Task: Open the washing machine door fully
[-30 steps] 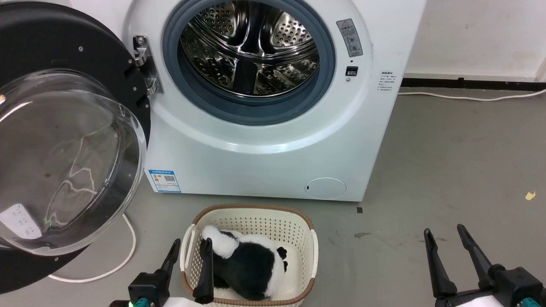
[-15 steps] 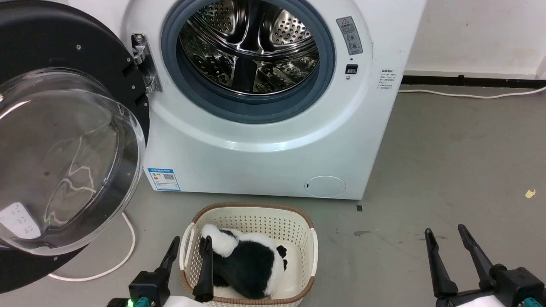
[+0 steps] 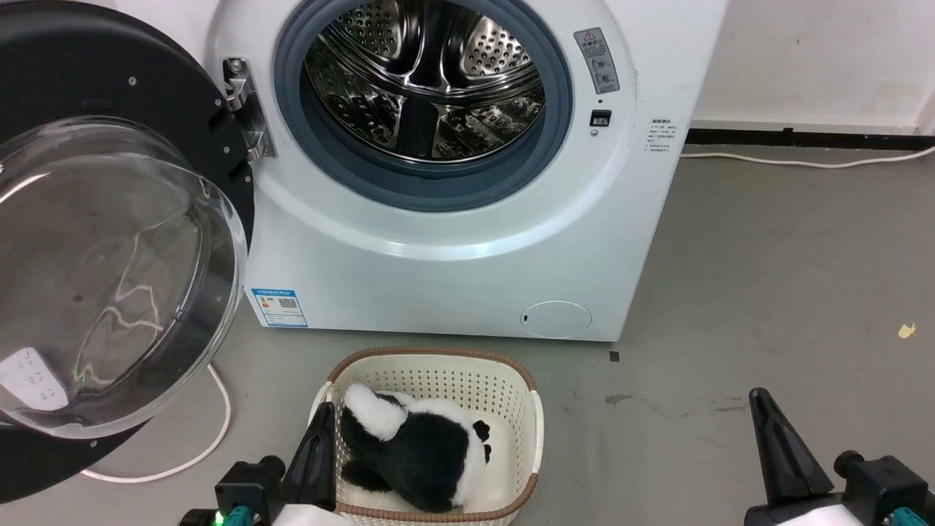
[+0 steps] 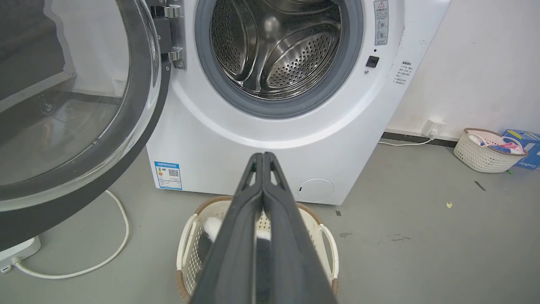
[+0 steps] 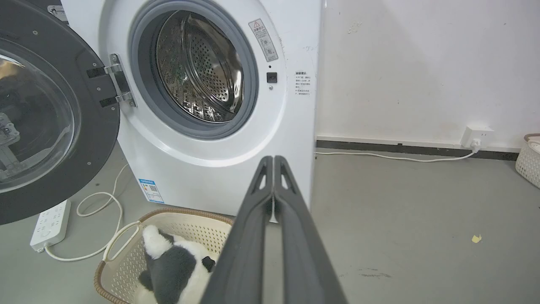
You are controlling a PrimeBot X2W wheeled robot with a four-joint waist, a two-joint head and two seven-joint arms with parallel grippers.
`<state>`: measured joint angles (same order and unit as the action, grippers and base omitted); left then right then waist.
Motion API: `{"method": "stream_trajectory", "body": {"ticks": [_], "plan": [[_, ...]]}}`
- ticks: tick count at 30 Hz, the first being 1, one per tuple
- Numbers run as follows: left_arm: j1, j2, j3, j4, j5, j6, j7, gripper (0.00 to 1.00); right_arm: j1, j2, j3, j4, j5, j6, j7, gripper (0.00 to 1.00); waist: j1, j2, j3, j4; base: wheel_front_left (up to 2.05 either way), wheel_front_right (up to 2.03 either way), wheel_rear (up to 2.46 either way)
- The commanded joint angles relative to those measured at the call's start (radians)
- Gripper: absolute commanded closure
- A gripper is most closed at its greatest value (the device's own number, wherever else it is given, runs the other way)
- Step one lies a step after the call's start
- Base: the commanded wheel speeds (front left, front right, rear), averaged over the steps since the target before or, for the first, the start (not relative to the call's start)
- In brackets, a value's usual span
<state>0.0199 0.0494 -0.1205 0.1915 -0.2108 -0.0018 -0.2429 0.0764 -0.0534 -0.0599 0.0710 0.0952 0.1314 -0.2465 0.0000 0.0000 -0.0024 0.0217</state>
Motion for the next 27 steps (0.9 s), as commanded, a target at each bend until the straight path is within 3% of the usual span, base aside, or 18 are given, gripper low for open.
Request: {"method": "stream_trajectory", "body": {"ticks": [1, 27], "plan": [[-0.001, 0.0, 0.002, -0.006, 0.011, 0.0, 0.004, 1.0, -0.004, 0.0, 0.002, -0.003, -0.003, 0.0, 0.006, 1.0, 0.0, 0.0, 0.0, 0.0, 0.0, 0.0, 0.0], [-0.006, 0.0, 0.03, -0.051, 0.059, 0.001, 0.061, 1.0, -0.022, 0.001, 0.015, -0.019, -0.025, 0.0, 0.063, 1.0, 0.0, 0.0, 0.001, -0.005, 0.0, 0.0, 0.0]]}}
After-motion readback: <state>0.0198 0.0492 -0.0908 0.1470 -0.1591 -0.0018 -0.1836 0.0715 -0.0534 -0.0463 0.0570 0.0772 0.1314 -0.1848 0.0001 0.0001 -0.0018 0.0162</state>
